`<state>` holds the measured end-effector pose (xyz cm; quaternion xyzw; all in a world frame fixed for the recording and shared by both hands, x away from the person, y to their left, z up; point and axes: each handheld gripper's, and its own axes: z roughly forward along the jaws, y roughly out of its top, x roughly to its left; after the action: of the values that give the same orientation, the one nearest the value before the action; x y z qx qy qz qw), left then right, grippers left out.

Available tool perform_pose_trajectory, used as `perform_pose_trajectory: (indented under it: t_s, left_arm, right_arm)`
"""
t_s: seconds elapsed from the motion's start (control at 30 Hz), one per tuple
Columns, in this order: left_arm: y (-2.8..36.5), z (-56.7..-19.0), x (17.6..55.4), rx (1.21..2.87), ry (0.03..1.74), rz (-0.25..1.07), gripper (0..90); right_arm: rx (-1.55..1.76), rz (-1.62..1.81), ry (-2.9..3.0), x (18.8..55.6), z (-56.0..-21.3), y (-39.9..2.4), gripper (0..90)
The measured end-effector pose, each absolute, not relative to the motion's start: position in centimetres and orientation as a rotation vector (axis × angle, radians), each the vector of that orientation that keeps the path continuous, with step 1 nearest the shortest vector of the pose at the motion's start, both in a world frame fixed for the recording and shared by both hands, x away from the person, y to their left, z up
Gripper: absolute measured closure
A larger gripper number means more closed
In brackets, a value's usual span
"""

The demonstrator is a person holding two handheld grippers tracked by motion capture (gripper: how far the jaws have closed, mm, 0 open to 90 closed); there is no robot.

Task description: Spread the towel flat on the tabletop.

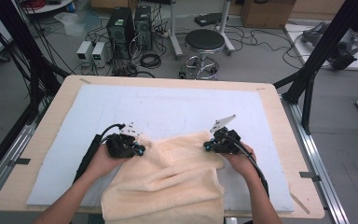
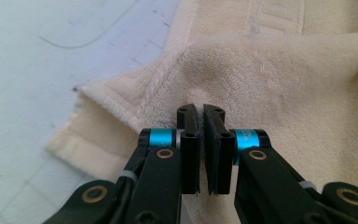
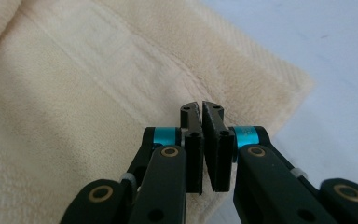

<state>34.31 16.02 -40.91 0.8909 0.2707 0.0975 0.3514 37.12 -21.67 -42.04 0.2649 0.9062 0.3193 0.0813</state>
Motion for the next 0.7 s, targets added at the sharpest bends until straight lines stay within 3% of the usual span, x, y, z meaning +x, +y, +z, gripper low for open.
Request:
perform_pose_trajectory:
  t_s: [0.13,0.23,0.43,0.57,0.7]
  left_arm:
    - [18.5,-38.4,34.3,2.171,0.752,0.345,85.6]
    - [20.3,-37.0,33.7,2.116,0.763,0.343,85.5]
    - [21.9,-38.8,30.2,2.194,0.759,0.212,85.3]
    - [22.2,-41.2,27.9,2.256,0.761,0.045,84.6]
    - [22.1,-41.1,27.4,2.255,0.753,0.006,74.6]
  right_arm:
    - [0.817,0.976,2.614,36.7,-40.6,-23.4,87.7]
    - [0.856,1.067,2.571,36.0,-39.2,-24.8,87.7]
    - [0.776,1.072,2.622,32.9,-39.2,-23.8,87.1]
    - [0.754,1.038,2.706,31.7,-40.8,-23.1,86.0]
    - [0.747,1.043,2.723,31.4,-41.1,-23.1,78.9]
